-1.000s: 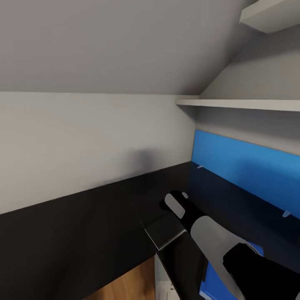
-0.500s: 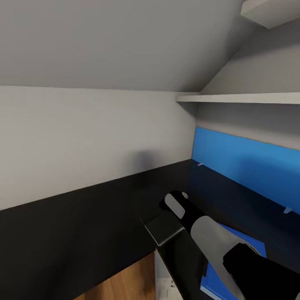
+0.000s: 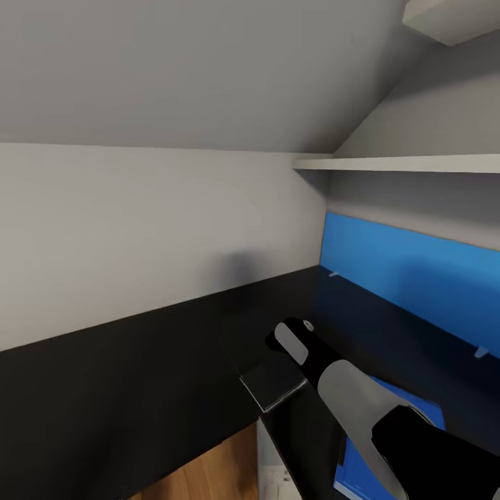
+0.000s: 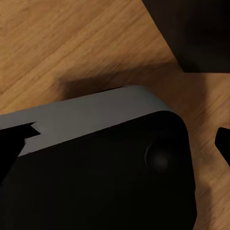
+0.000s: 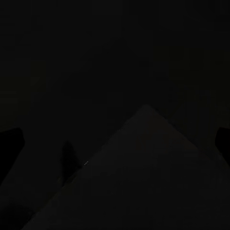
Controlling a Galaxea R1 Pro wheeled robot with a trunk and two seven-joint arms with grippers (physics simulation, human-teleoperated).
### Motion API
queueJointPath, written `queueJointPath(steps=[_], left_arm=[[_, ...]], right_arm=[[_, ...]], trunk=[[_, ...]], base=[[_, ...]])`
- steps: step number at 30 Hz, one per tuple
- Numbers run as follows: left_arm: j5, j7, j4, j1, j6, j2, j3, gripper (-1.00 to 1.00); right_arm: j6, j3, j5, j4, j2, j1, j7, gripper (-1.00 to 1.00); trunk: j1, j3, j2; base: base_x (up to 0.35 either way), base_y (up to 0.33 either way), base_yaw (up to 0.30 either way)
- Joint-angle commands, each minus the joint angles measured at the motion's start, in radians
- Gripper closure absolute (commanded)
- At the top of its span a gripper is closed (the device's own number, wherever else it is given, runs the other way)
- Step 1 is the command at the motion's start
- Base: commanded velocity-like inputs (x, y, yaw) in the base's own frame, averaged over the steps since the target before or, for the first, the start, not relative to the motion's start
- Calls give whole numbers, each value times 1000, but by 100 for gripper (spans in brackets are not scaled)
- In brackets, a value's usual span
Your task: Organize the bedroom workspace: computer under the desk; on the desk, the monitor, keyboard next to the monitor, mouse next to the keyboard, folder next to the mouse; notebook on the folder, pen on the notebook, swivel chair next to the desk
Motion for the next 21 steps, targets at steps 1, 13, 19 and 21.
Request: queueJointPath(steps=[1, 13, 19, 21], left_arm=[[7, -1, 0, 1, -5, 0, -5, -100], [15, 10, 6, 1, -4, 0, -5, -100], [17, 12, 8, 1, -6, 0, -5, -100], [17, 13, 8, 1, -5, 0, -4, -100]], right_arm=[[3, 4, -5, -1, 0, -1, -6, -100], [3, 4, -4, -1, 0, -1, -6, -100], [2, 6, -4, -2, 0, 0, -5, -100], [2, 6, -3, -3, 0, 0, -5, -100]], trunk=[[0, -1, 0], [0, -1, 0], [0, -1, 0], [0, -1, 0]], base=[[206, -71, 0], [87, -31, 0], [11, -4, 0], [3, -1, 0]])
